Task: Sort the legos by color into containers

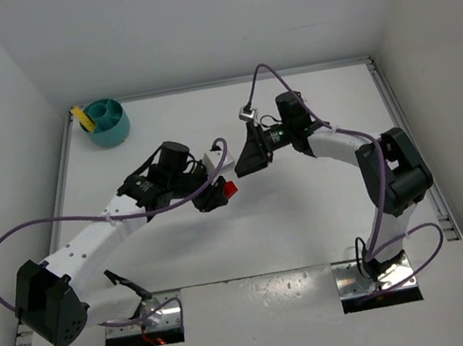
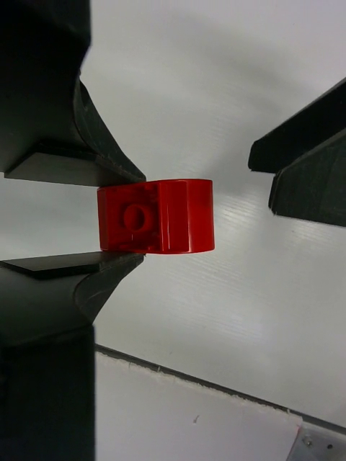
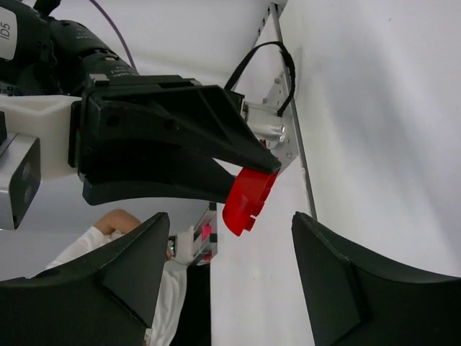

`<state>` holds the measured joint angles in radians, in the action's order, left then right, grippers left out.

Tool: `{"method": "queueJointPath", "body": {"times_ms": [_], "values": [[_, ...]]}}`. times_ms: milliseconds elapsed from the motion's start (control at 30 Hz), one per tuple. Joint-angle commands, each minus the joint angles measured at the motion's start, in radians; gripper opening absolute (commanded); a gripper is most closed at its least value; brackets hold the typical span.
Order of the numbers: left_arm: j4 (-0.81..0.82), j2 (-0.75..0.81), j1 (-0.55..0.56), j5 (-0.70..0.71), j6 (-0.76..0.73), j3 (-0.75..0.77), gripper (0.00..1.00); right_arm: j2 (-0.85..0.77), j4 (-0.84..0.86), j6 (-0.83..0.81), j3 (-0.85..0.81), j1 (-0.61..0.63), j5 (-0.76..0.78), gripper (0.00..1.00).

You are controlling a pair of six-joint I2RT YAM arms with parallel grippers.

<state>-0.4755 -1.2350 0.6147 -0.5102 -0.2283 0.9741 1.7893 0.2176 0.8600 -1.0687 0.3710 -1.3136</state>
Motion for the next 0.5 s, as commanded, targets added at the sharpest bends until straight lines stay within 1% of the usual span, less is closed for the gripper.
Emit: {"method": "queueJointPath", "body": {"times_ms": [0,133,467], "values": [[0.029,-0.007,0.017,0.061,-0.013,0.021,0.12,-0.038,0.083,0.036,0.027,0.011,-0.045,0.70],[0.040,-0.038,0.026,0.097,-0.013,0.061,0.12,-0.038,0.002,-0.024,0.036,0.029,-0.022,0.70],[0.040,-0.058,0.066,0.121,-0.022,0.098,0.12,0.016,-0.009,-0.033,0.016,0.080,-0.022,0.70]]}}
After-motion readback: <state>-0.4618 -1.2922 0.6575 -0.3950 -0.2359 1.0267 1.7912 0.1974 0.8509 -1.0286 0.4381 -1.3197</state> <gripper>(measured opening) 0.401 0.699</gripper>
